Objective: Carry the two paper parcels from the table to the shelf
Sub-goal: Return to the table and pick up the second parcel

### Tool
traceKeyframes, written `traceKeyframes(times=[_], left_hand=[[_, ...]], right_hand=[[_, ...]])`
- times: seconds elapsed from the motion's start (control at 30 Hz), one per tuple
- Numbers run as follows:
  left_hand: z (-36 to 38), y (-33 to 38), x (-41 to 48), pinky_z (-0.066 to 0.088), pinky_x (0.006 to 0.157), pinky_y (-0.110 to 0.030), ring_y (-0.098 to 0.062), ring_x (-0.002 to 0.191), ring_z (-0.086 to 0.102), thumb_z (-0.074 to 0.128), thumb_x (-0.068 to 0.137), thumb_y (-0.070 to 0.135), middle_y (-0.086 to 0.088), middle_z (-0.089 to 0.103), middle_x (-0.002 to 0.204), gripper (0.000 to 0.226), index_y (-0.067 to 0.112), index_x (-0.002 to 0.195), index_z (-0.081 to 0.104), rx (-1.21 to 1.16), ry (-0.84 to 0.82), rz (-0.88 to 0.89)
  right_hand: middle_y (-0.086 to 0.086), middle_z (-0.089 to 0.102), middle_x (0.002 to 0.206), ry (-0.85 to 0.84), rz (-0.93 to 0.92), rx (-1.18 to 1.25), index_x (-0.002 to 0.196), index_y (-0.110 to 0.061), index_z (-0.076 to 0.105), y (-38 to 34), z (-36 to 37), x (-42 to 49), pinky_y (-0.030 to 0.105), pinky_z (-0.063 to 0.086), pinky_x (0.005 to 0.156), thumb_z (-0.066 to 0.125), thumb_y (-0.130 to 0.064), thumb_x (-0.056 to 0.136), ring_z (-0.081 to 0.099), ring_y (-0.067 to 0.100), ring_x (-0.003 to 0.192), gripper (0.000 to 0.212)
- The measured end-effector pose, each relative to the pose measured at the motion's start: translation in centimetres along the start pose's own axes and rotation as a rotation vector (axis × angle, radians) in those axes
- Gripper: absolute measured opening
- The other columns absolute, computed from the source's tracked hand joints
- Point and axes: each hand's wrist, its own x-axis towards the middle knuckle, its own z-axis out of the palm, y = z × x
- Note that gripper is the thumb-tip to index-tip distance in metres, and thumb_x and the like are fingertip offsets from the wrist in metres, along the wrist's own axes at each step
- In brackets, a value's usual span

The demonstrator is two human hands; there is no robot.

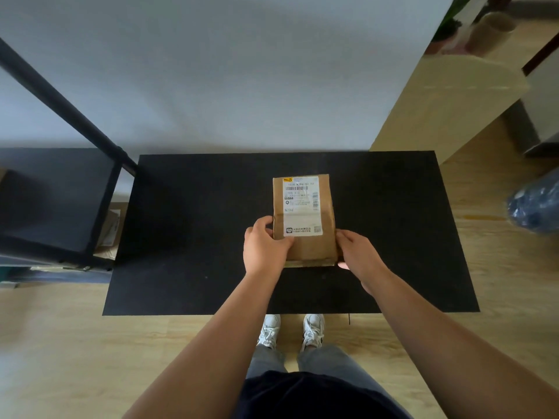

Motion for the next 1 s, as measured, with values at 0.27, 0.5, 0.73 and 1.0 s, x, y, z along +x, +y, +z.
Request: traceKeyframes(times=[0.27, 0.5, 0.73, 1.0], left_hand=[[0.4, -1.0, 0.6, 0.045, 0.063, -0.018, -0.016, 0.109, 0.059, 0.078, 0.081, 0.035, -0.004, 0.057, 0.134, 0.069, 0.020, 0.142, 0.050, -0.049, -0.062, -0.027], [-0.3, -0.6, 1.3, 0.045, 0.099, -0.036, -0.025, 0.135, 0.048, 0.064, 0.090, 0.049, -0.003, 0.042, 0.153, 0.081, 0.020, 0.156, 0.029, -0.181, -0.265, -0.169], [-0.9, -0.5, 1.0, 0.050, 0.100, -0.036, -0.018, 0.123, 0.058, 0.065, 0.091, 0.044, 0.002, 0.060, 0.138, 0.062, 0.024, 0.147, 0.048, -0.262, -0.319, -0.159], [-3.7, 1.1, 0.1, 0.050, 0.080, -0.025, -0.015, 0.113, 0.063, 0.074, 0.085, 0.040, 0.001, 0.067, 0.123, 0.054, 0.020, 0.132, 0.057, -0.477, -0.221, -0.097]], right_hand=[[0.002, 0.067, 0.123, 0.054, 0.010, 0.078, 0.135, -0.019, 0.060, 0.8, -0.3, 0.3, 0.039, 0.049, 0.098, 0.040, -0.039, 0.105, 0.061, 0.020, 0.117, 0.041], [-0.001, 0.048, 0.150, -0.118, 0.012, 0.066, 0.155, -0.024, 0.034, -0.4, -0.6, -0.1, 0.038, 0.041, 0.106, 0.047, -0.055, 0.098, 0.046, 0.023, 0.137, 0.066], [0.000, 0.053, 0.146, -0.069, -0.023, 0.085, 0.153, -0.022, 0.039, -0.6, -0.9, -0.7, 0.034, 0.047, 0.099, 0.057, -0.037, 0.099, 0.051, 0.021, 0.131, 0.058], [-0.004, 0.062, 0.136, -0.053, -0.126, 0.239, 0.150, -0.024, 0.043, -2.2, -1.9, -2.7, 0.044, 0.046, 0.108, 0.070, -0.034, 0.090, 0.058, 0.018, 0.125, 0.067]])
